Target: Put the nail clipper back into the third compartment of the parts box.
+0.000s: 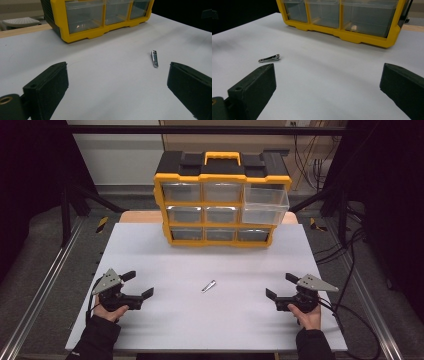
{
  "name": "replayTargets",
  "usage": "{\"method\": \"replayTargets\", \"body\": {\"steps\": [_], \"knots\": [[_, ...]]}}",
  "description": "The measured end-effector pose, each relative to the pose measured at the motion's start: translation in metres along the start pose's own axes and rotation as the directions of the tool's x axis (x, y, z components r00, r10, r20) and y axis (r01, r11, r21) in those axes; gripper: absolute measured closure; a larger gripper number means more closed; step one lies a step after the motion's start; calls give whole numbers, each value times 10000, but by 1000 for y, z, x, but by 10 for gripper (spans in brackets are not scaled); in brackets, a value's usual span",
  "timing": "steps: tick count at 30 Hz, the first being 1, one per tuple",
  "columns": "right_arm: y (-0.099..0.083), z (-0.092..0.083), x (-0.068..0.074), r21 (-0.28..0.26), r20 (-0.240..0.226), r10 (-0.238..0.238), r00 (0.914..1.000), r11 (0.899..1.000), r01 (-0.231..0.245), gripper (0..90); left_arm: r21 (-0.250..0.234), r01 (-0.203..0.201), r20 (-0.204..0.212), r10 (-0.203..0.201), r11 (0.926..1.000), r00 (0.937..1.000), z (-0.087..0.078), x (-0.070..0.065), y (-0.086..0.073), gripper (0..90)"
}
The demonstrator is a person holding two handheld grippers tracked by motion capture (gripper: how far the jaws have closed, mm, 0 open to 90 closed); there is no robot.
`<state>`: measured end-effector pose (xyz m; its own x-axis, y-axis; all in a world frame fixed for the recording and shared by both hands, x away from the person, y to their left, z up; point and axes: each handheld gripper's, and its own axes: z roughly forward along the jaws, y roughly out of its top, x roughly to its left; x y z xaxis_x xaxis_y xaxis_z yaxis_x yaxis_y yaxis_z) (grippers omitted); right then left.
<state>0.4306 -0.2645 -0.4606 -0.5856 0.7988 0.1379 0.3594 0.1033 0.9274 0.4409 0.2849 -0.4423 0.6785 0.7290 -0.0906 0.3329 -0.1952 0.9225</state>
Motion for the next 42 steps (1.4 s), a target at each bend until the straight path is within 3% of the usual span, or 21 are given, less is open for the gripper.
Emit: {"method": "replayTargets", "body": {"steps": [10,17,42], "knots": [[1,-2,-1,-49,-15,-19,10000,10000,19,13,106,-87,-21,88,9999,10000,3,-2,4,34],[1,-3,-1,-93,-32,-82,10000,9999,81,12,36,-160,193,159,9999,9997,6,-7,11,31],[1,-3,0,6,32,-163,9999,9999,163,11,775,-467,641,418,9959,9971,41,-31,36,30]]}}
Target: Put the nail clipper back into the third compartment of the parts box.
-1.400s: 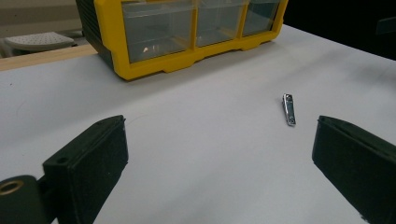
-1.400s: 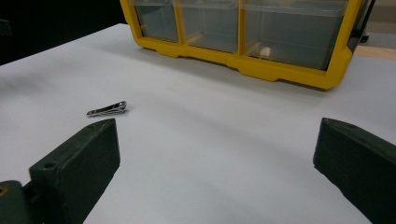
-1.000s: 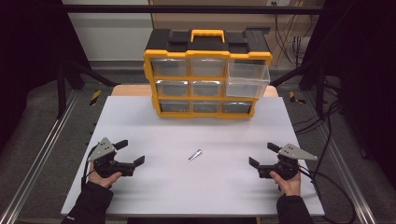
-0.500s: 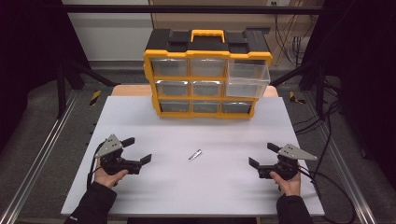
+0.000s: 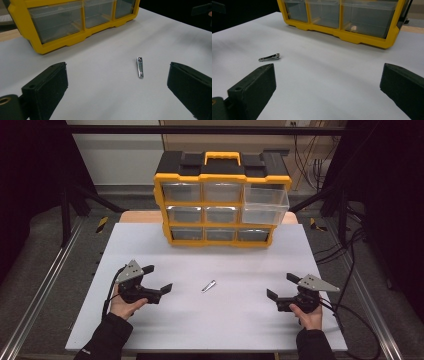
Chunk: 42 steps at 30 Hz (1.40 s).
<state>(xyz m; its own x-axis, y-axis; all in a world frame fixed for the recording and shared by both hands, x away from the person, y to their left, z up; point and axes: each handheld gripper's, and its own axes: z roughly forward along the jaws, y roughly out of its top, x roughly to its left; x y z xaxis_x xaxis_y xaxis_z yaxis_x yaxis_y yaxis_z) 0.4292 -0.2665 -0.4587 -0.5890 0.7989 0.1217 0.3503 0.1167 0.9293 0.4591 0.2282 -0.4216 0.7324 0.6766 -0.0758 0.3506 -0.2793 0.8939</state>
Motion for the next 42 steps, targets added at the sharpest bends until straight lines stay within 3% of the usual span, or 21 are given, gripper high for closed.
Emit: {"method": "replayTargets", "body": {"steps": [22,30,42], "knots": [[0,0,0,66,-51,-15,10000,10000,15,8,1060,-556,645,490,9928,9967,67,-34,23,35],[0,0,0,86,-56,-31,10000,10000,31,7,1699,-681,841,544,9831,9950,93,-43,26,40],[0,0,0,80,-62,-13,10000,10000,13,7,2499,-687,823,495,9658,9954,129,-51,24,59]]}}
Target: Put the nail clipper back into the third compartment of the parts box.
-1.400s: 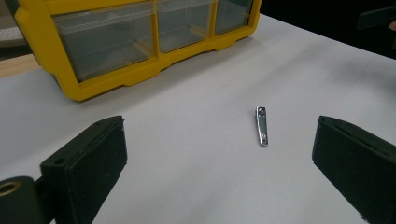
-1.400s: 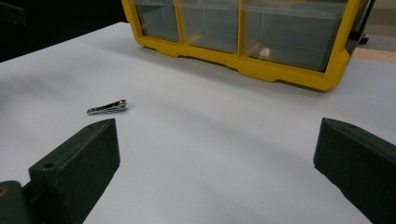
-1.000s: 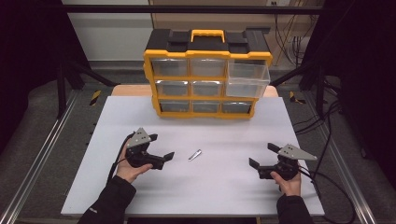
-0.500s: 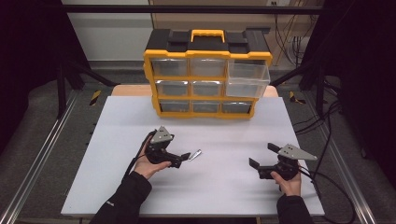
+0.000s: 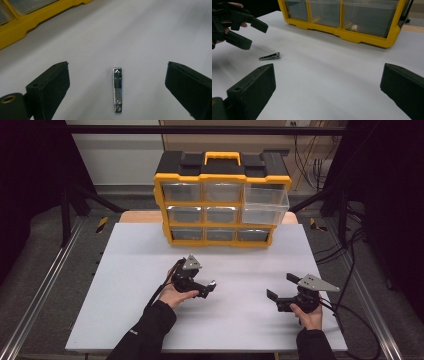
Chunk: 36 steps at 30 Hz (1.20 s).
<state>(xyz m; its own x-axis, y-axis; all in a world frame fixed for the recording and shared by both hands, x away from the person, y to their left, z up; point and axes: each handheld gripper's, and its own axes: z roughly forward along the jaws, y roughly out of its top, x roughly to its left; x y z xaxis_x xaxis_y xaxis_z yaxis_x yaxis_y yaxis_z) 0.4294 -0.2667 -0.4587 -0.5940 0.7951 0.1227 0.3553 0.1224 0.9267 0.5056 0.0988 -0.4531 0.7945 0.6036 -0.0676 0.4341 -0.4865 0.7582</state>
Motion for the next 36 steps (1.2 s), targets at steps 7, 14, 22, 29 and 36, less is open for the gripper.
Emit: {"method": "replayTargets", "body": {"steps": [7,14,22,29,36], "knots": [[0,1,0,43,8,11,10000,10000,-11,7,399,138,-112,-134,9991,9998,16,2,-3,124],[0,1,0,40,-1,19,10000,10000,-19,8,729,255,-274,-236,9970,9993,27,3,-4,279],[0,0,0,67,-12,35,10000,10000,-35,8,933,122,-216,-103,9956,9997,34,-1,-3,441],[0,1,0,81,-12,12,10000,10000,-12,8,1262,-11,-163,31,9920,9999,37,-4,-3,566],[0,1,0,92,-21,14,10000,10000,-14,8,1336,-105,-174,129,9910,9998,38,-6,-2,651]]}}
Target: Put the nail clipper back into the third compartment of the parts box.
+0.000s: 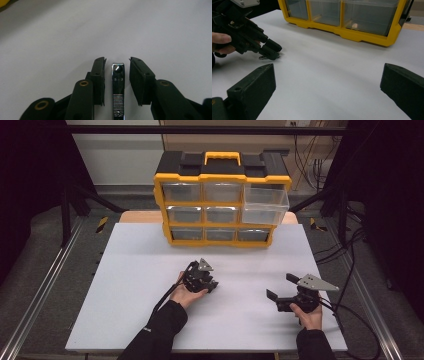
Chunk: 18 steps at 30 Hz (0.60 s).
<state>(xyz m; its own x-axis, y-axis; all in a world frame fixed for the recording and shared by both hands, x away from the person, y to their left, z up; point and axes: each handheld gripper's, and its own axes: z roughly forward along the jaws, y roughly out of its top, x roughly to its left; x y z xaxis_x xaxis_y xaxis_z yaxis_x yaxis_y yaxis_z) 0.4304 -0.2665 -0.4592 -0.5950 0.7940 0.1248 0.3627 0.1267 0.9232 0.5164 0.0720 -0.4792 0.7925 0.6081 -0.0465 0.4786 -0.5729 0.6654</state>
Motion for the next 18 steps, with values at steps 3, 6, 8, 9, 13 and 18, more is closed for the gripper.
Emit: {"method": "replayTargets", "body": {"steps": [3,6,8,9,13,18], "knots": [[0,0,0,3,12,11,10000,10000,-11,8,60,-54,-103,55,10000,9999,1,-2,1,675],[0,0,0,16,3,26,10000,10000,-26,8,195,-186,-244,191,9996,9995,1,-3,2,699],[0,0,0,13,7,21,10000,10000,-21,8,244,-178,-217,183,9995,9996,1,-4,3,729],[0,0,0,18,10,37,10000,10000,-37,8,268,-151,-217,157,9995,9996,1,-4,3,744],[0,0,0,32,3,56,10000,10000,-56,8,358,-111,-199,118,9993,9997,1,-4,4,776],[0,0,0,13,6,49,10000,10000,-49,8,382,-76,-173,83,9992,9998,1,-3,5,783]]}}
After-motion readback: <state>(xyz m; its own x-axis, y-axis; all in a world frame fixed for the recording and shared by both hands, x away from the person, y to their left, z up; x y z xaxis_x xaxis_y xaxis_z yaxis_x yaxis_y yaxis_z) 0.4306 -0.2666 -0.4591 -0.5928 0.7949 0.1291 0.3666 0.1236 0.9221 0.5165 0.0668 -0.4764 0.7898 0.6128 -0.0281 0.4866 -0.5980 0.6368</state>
